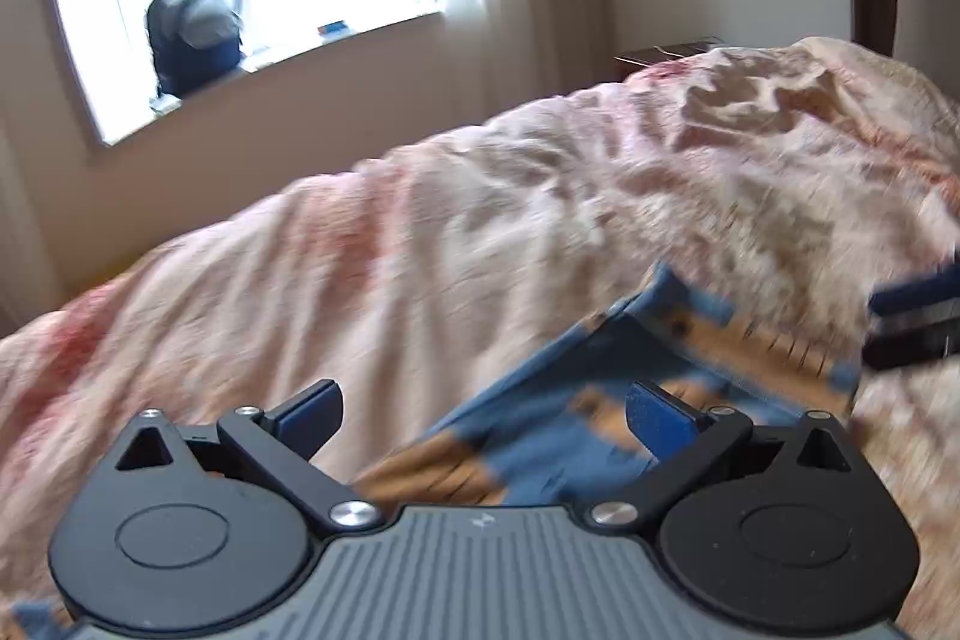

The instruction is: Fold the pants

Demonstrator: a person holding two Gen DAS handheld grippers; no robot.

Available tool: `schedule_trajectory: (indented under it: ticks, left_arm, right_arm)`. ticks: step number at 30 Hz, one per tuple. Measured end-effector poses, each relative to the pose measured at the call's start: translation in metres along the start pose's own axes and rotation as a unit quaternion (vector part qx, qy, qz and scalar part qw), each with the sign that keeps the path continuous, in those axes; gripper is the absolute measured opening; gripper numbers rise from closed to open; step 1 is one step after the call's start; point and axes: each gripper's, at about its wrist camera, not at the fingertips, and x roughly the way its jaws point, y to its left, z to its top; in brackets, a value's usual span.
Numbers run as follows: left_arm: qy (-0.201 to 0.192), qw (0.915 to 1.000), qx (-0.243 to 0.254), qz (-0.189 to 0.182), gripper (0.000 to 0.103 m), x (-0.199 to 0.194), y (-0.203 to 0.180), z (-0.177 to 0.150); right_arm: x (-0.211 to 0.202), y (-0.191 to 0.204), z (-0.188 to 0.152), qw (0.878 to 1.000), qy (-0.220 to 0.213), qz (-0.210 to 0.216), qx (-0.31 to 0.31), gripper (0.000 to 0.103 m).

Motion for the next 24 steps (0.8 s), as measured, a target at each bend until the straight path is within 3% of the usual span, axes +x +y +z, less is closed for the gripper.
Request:
schedule_trajectory:
  ticks: [2, 5, 6, 9, 12, 16, 18, 21, 22, 24]
  left_arm:
    - [0.012, 0.9987, 0.019, 0.047, 0.103, -0.011, 0.003, -0.023]
    - [0.029, 0.9926, 0.049, 0.107, 0.103, -0.024, 0.013, -0.068]
    - [0.030, 0.9915, 0.048, 0.117, 0.103, -0.031, 0.020, -0.082]
    - [0.040, 0.9909, 0.024, 0.126, 0.103, -0.064, 0.051, -0.116]
    - [0.056, 0.9901, 0.010, 0.128, 0.103, -0.101, 0.086, -0.133]
    - [0.054, 0.9887, -0.015, 0.139, 0.103, -0.131, 0.150, -0.130]
    - [0.061, 0.9870, -0.038, 0.144, 0.103, -0.124, 0.188, -0.123]
    - [0.090, 0.9859, -0.073, 0.120, 0.101, -0.094, 0.241, -0.119]
    - [0.100, 0.9854, -0.084, 0.109, 0.097, -0.082, 0.254, -0.119]
    - [0.127, 0.9841, -0.096, 0.079, 0.076, -0.058, 0.275, -0.117]
  right_arm:
    - [0.011, 0.013, 0.003, 0.999, 0.006, -0.019, -0.044, 0.065]
    - [0.038, 0.024, -0.005, 0.992, 0.043, -0.055, -0.102, 0.066]
    - [0.046, 0.023, -0.010, 0.989, 0.054, -0.071, -0.118, 0.067]
    - [0.050, 0.021, -0.010, 0.985, 0.048, -0.106, -0.129, 0.084]
    - [0.043, 0.030, -0.003, 0.978, 0.034, -0.144, -0.144, 0.082]
    - [0.042, 0.069, 0.013, 0.981, 0.021, -0.084, -0.173, 0.091]
    - [0.056, 0.100, 0.019, 0.980, 0.027, -0.023, -0.197, 0.098]
    - [0.087, 0.142, 0.019, 0.975, 0.045, 0.039, -0.213, 0.099]
    - [0.097, 0.153, 0.019, 0.974, 0.047, 0.046, -0.219, 0.098]
    - [0.119, 0.168, 0.020, 0.974, 0.047, 0.046, -0.218, 0.095]
